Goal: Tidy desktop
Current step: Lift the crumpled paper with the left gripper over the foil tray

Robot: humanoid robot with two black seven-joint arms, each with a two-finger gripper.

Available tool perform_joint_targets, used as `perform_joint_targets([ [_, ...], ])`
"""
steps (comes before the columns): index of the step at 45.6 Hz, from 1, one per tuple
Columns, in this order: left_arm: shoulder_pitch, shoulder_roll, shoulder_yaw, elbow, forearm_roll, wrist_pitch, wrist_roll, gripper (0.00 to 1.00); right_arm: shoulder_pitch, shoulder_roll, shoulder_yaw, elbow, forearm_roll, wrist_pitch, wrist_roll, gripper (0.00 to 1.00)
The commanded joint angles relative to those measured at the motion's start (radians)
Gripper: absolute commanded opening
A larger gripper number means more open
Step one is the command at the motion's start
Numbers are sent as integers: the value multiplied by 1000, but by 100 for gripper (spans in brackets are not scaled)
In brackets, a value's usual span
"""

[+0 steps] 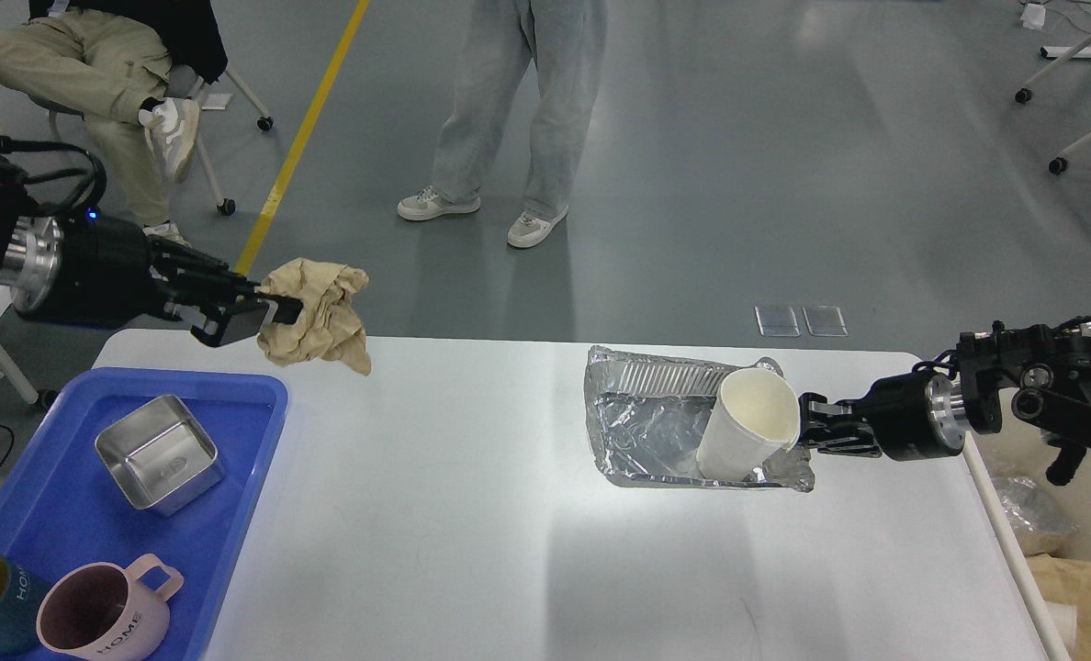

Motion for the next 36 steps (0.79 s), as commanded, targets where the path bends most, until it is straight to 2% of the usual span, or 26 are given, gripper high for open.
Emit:
perform_joint_targets([
  [1, -58, -69, 0, 9, -87, 1, 0, 0, 11, 7, 1, 0, 0, 0, -1, 0],
  [11, -72, -271, -3, 66, -126, 15, 0, 1, 17, 15, -1, 2, 1, 2, 1, 0],
  [36, -11, -710, -20, 348, -195, 47, 0, 1, 57, 8, -1, 17, 9, 6, 1, 0],
])
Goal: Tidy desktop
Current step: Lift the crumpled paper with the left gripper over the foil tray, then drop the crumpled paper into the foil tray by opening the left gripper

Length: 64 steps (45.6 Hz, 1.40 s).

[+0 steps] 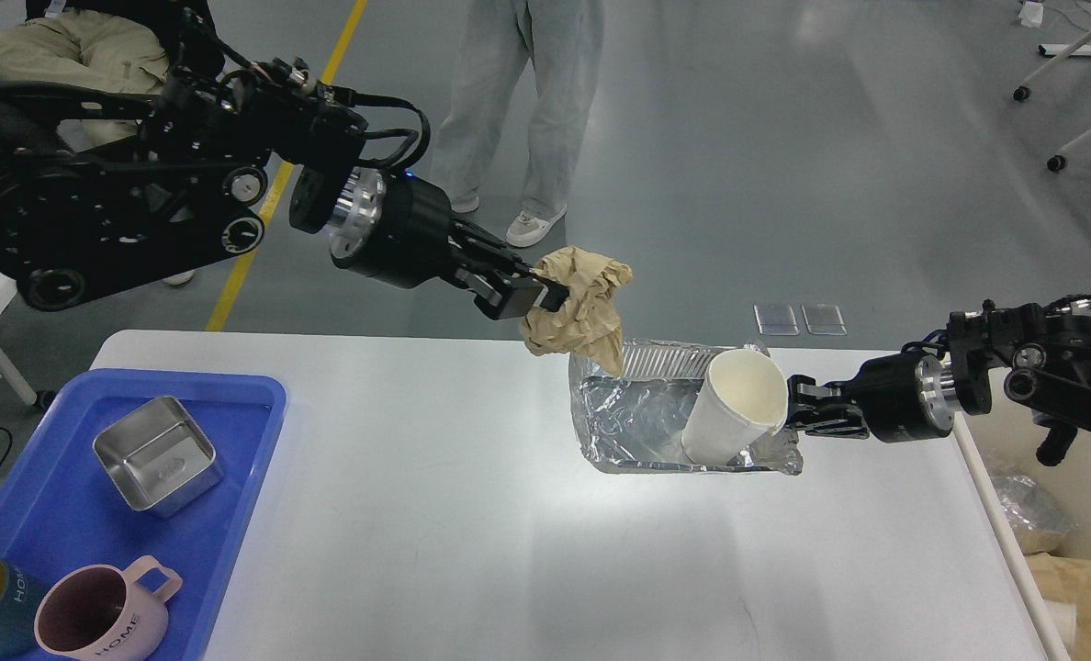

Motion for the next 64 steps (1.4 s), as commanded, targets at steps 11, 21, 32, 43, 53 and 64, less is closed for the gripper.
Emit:
perform_joint_targets([
  [11, 65, -181, -1, 120, -11, 11, 3, 1, 12, -2, 0, 8, 3, 2, 0, 0],
  [21, 93, -198, 1, 130, -11, 11, 6, 6, 19, -4, 0, 8, 3, 2, 0, 0],
  [32, 112, -202, -1, 133, -13, 10, 16, 28, 22, -4, 0, 6, 5, 2, 0, 0],
  [43, 112, -202, -2, 144, -76, 13, 17, 64, 22, -10, 2, 8, 5, 2, 0, 0],
  [53, 110, -210, -2, 167, -142, 13, 17, 82, 22, -18, 2, 8, 5, 2, 0, 0],
  [64, 113, -211, -30, 170, -143, 13, 17, 87, 21, -24, 3, 6, 5, 2, 0, 0],
])
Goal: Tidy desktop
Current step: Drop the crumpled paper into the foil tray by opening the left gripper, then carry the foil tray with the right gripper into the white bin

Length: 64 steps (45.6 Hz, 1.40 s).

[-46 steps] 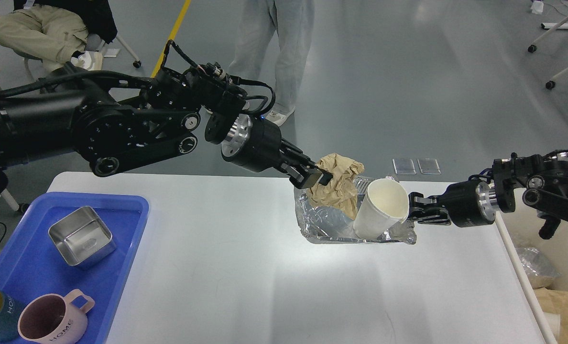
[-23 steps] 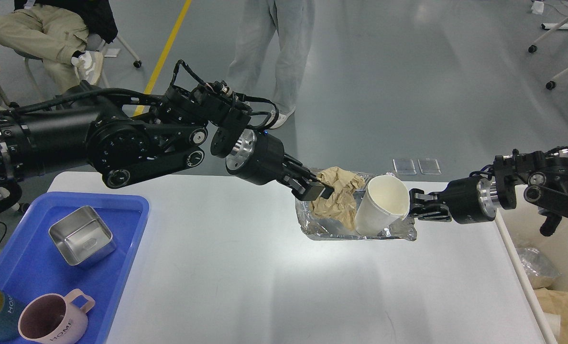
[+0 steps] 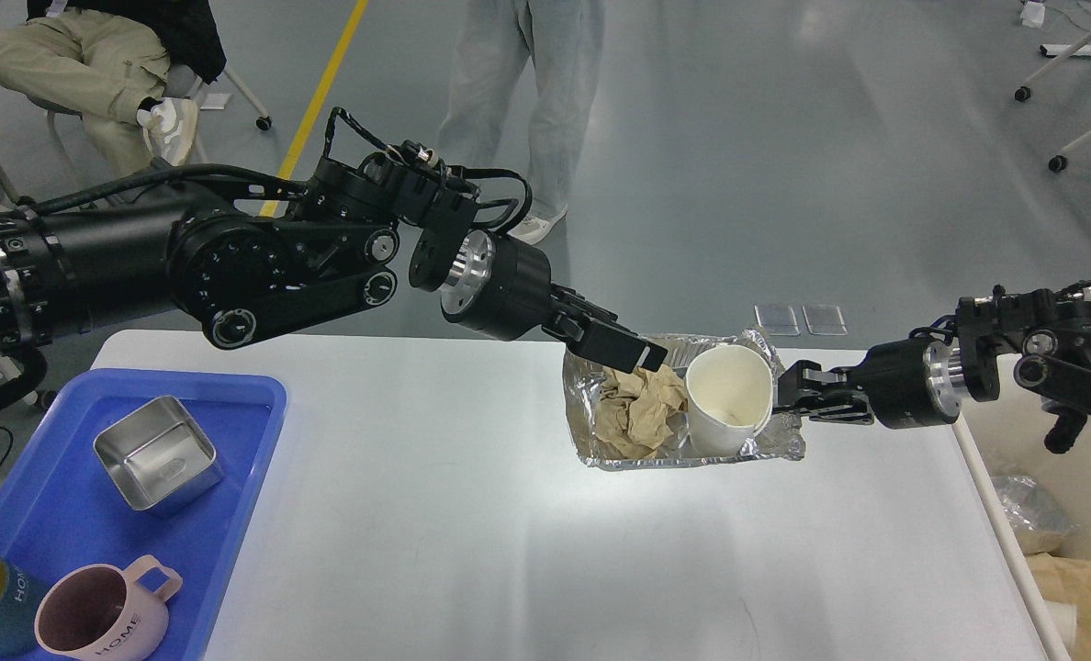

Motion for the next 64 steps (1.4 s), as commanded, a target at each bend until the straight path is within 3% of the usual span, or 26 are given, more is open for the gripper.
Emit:
perform_joint_targets([
  [1, 2, 1, -14, 3, -2, 0, 0, 88, -3, -5, 0, -1, 0, 0, 0, 0],
  [17, 3, 20, -62, 48, -69, 3, 0, 89, -17, -56, -11, -1, 34, 2, -2, 0],
  [24, 14, 61, -100, 60, -111, 43, 6, 89, -27, -111, -20, -6, 38, 2, -2, 0],
  [32, 87, 113, -188, 95, -151, 107, 24, 89, -66, -177, -17, -13, 61, 3, -3, 0],
  [42, 218, 196, -324, 106, -220, 170, 93, 89, -102, -277, -17, -27, 100, -11, -9, 0],
  [51, 324, 260, -445, 106, -246, 204, 95, 89, -165, -338, -15, -108, 198, -26, -8, 0],
  [64, 431, 297, -542, 106, -309, 322, 98, 89, -271, -367, -17, -229, 353, -55, -8, 0],
])
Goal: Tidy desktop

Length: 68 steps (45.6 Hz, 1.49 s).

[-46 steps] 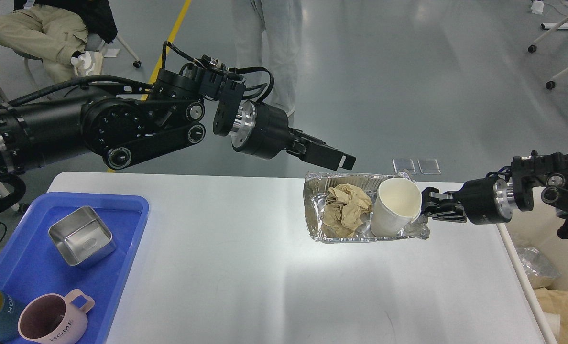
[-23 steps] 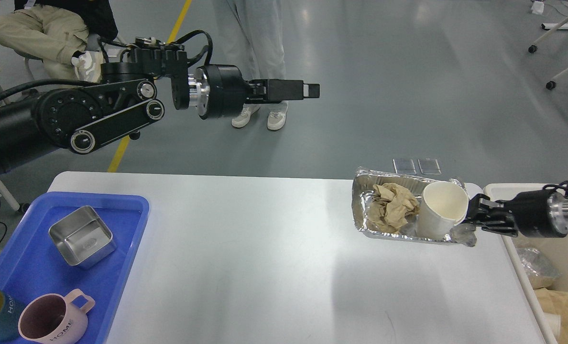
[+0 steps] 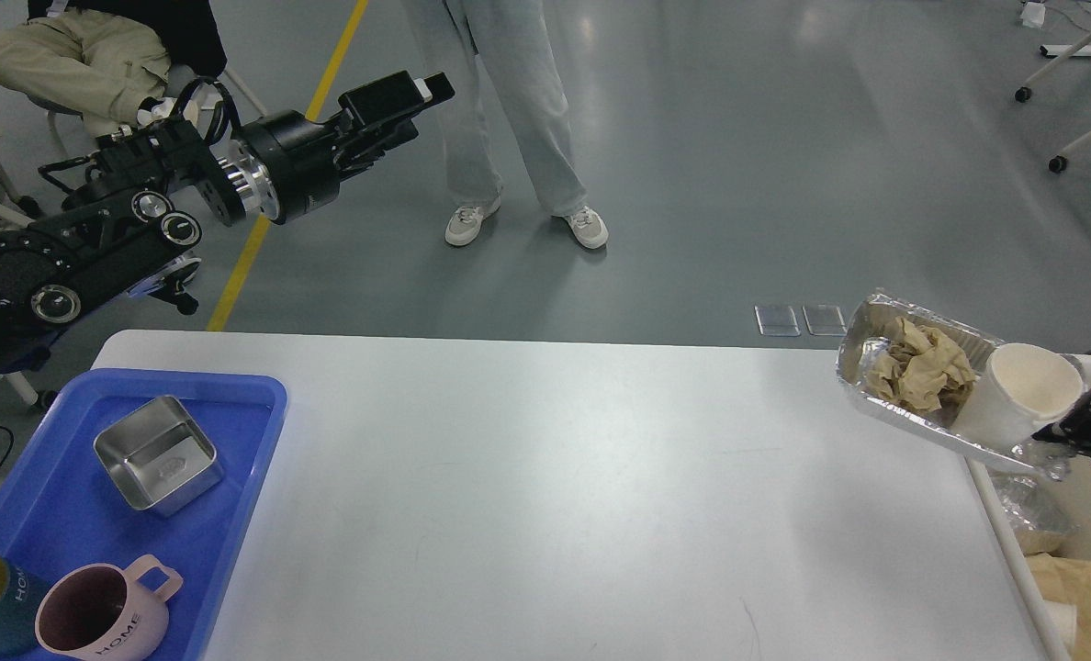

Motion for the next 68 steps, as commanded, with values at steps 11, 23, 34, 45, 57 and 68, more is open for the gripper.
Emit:
perform_joint_targets([
  [11, 112, 15, -74, 1, -87, 225, 1, 89, -165, 17, 1, -172, 185, -41, 2, 0],
  [23, 221, 5, -166, 1, -139, 354, 1, 89, -285, 129, 3, -353, 333, -93, -6, 0],
  [34, 270, 4, -222, 0, -185, 412, 1, 89, -418, 301, 18, -581, 483, -96, -6, 0],
  [45, 325, -8, -312, -3, -197, 450, 1, 89, -484, 470, 18, -838, 641, -94, -15, 0],
  [57, 357, -8, -352, -9, -202, 450, -1, 89, -529, 491, 18, -845, 764, -165, -43, 0],
  [68, 377, -7, -387, -6, -340, 444, -10, 90, -555, 519, 50, -845, 808, -260, -109, 18],
])
